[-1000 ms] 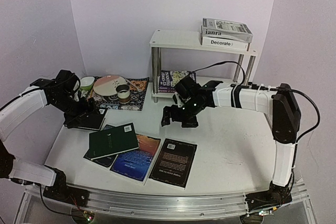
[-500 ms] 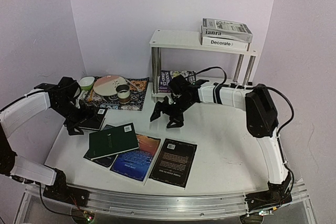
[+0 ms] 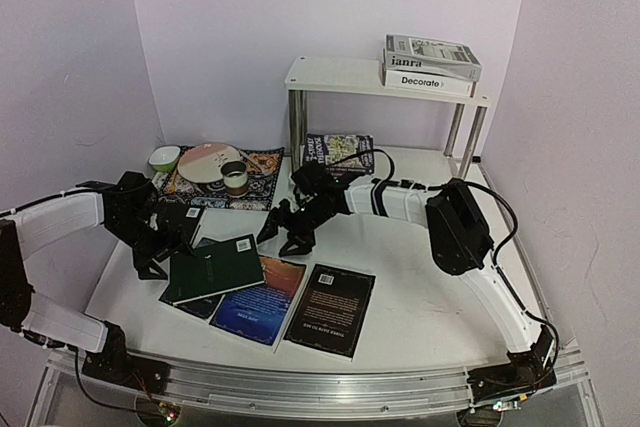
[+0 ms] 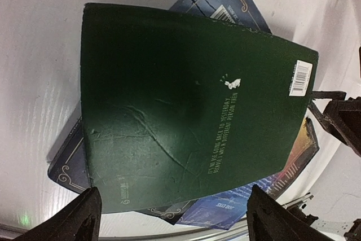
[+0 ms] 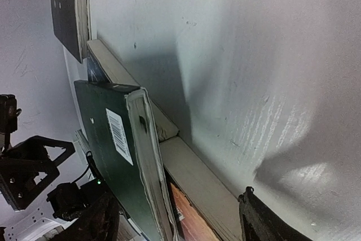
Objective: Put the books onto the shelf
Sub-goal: Pick up the book from the book pile.
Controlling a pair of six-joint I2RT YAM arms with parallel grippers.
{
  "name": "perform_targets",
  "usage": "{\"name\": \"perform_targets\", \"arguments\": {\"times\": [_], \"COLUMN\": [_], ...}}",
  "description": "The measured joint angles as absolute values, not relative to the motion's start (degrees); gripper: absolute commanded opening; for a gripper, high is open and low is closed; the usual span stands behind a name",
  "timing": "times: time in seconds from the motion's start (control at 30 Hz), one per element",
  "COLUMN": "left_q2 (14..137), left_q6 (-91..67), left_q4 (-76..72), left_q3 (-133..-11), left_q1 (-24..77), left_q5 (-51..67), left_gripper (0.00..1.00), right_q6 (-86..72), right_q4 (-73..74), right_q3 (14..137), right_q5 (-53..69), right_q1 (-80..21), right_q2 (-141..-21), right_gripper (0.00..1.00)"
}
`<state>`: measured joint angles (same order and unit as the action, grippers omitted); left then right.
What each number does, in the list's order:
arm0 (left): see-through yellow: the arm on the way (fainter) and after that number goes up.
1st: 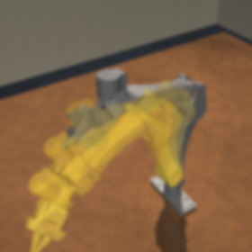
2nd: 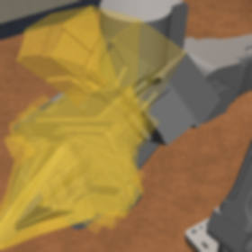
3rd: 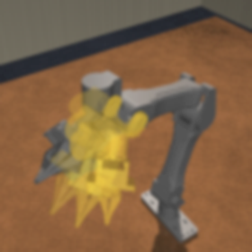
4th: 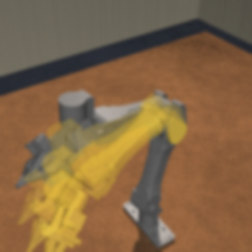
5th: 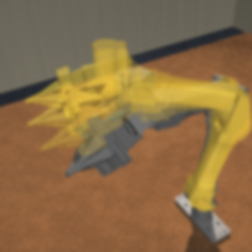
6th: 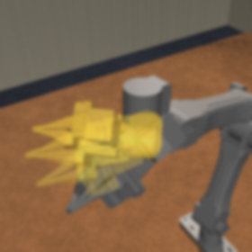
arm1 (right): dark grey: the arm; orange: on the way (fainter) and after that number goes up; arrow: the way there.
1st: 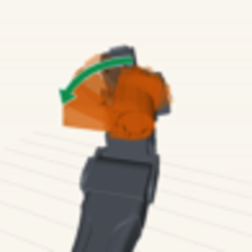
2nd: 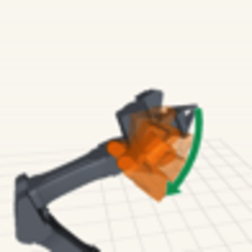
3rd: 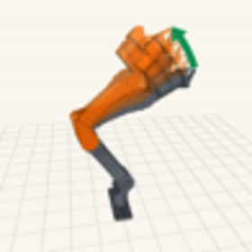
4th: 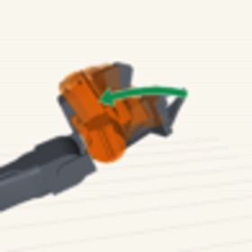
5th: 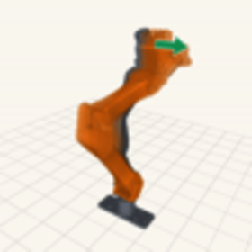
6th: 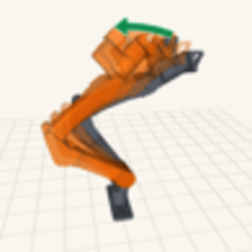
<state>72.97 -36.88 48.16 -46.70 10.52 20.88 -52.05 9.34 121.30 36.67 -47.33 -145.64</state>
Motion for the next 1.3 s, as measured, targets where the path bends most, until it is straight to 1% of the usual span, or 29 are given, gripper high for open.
{"name": "perform_targets", "arguments": {"times": [0.2, 0.43, 0.47, 0.63, 0.77, 0.8, 0.83, 0.9, 0.93, 1.07, 1.17, 1.23, 1.3], "left_q2": [76.2, 80.6, 81.1, 82.9, 83.9, 84.2, 84.4, 84.4, 84.4, 83.2, 79.9, 76.5, 73.8], "left_q6": [-35.5, -33.2, -32.8, -30.8, -29.2, -28.7, -28.3, -27.6, -27.2, -26.9, -27.3, -28.1, -28.8], "left_q4": [46.0, 44.8, 44.8, 45.1, 45.6, 45.5, 45.5, 45.6, 45.5, 45.1, 44.9, 44.9, 44.9], "left_q3": [-46.0, -46.0, -46.0, -46.5, -47.2, -47.4, -47.6, -47.9, -48.1, -48.3, -48.3, -48.4, -48.9], "left_q1": [10.5, 10.4, 10.4, 10.1, 10.0, 10.0, 10.0, 10.0, 10.0, 10.0, 10.1, 10.1, 10.1], "left_q5": [23.1, 25.8, 26.1, 27.2, 28.2, 28.6, 28.9, 29.2, 29.5, 30.6, 32.0, 33.0, 34.0], "left_gripper": [0.81, 0.79, 0.79, 0.78, 0.77, 0.77, 0.77, 0.78, 0.78, 0.82, 0.86, 0.92, 0.95], "right_q6": [-52.9, -57.4, -58.0, -61.2, -63.4, -63.7, -63.8, -63.6, -63.6, -63.2, -62.3, -61.1, -59.7], "right_q4": [6.3, 0.1, -0.5, -4.8, -7.7, -8.4, -8.9, -11.0, -11.8, -13.1, -13.4, -13.3, -12.9], "right_q3": [121.3, 123.8, 124.6, 126.1, 126.2, 126.2, 126.4, 126.4, 126.4, 123.8, 120.1, 116.9, 114.1], "right_q5": [38.9, 40.9, 41.0, 41.1, 41.3, 41.3, 41.3, 41.8, 41.9, 41.6, 41.1, 41.0, 41.0], "right_q1": [-48.3, -48.9, -48.9, -49.1, -49.2, -49.2, -49.2, -48.9, -48.9, -48.7, -48.4, -48.0, -47.3], "right_q2": [-146.9, -151.2, -151.7, -154.0, -154.7, -154.7, -154.7, -154.7, -154.7, -153.2, -150.4, -147.4, -144.4], "right_gripper": [0.66, 0.62, 0.60, 0.44, 0.19, 0.16, 0.15, 0.15, 0.13, 0.01, 0.00, 0.00, 0.00]}}
